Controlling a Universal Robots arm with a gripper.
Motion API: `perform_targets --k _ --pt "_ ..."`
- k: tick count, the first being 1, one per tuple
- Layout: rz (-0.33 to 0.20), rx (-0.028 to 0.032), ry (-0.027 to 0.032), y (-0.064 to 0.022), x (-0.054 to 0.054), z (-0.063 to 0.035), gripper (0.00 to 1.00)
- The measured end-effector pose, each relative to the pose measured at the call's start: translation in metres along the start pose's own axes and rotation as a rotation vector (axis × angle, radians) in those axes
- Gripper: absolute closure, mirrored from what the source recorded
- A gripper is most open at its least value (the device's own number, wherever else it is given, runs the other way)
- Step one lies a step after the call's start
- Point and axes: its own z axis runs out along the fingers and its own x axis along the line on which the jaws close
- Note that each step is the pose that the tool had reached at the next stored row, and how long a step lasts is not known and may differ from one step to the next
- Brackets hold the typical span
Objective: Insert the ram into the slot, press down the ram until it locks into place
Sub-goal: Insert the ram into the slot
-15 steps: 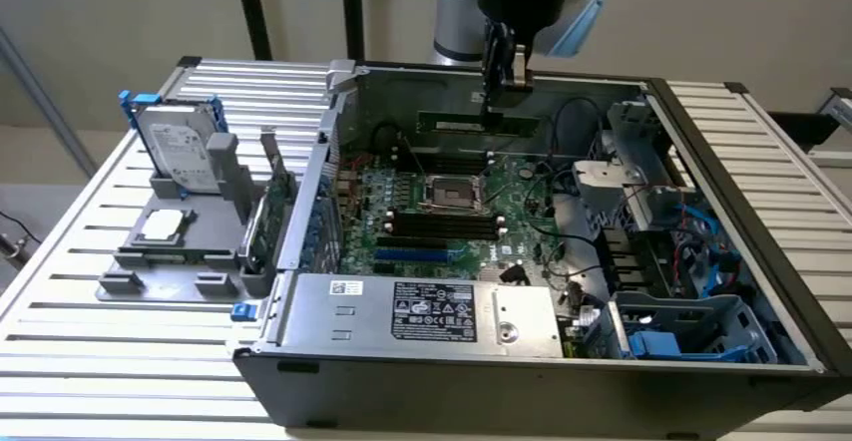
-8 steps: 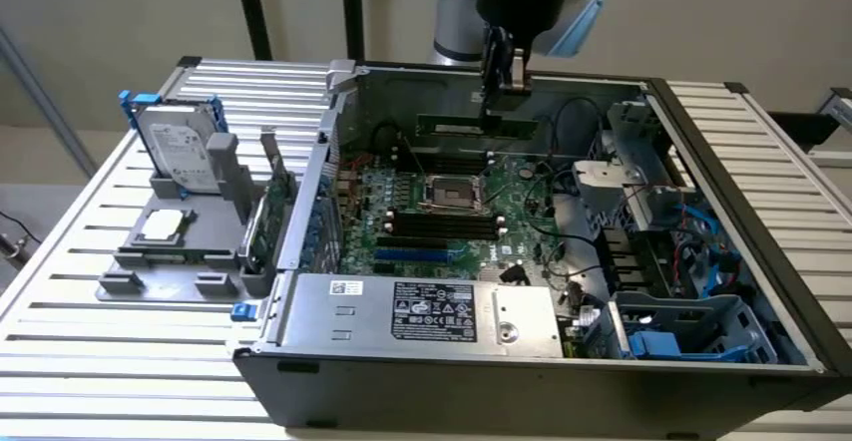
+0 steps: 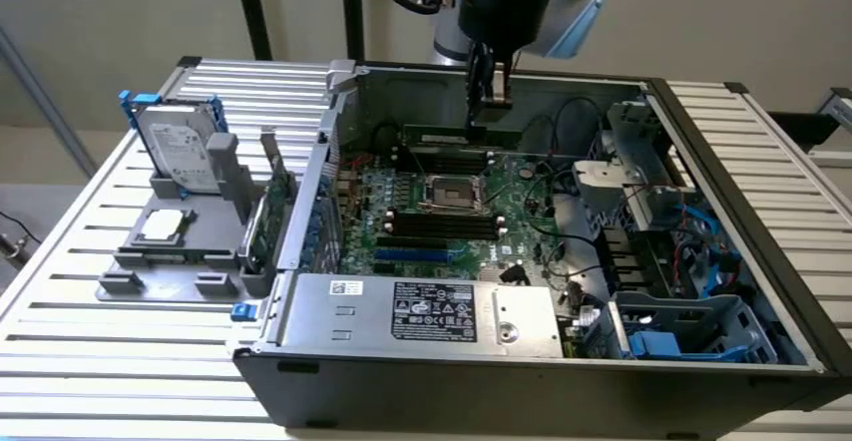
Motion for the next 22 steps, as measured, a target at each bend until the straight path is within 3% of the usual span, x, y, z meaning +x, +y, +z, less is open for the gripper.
perform_targets --k 22 --pt "-0.002 -0.0001 0.0002 0.0103 0.019 0.0401 0.87"
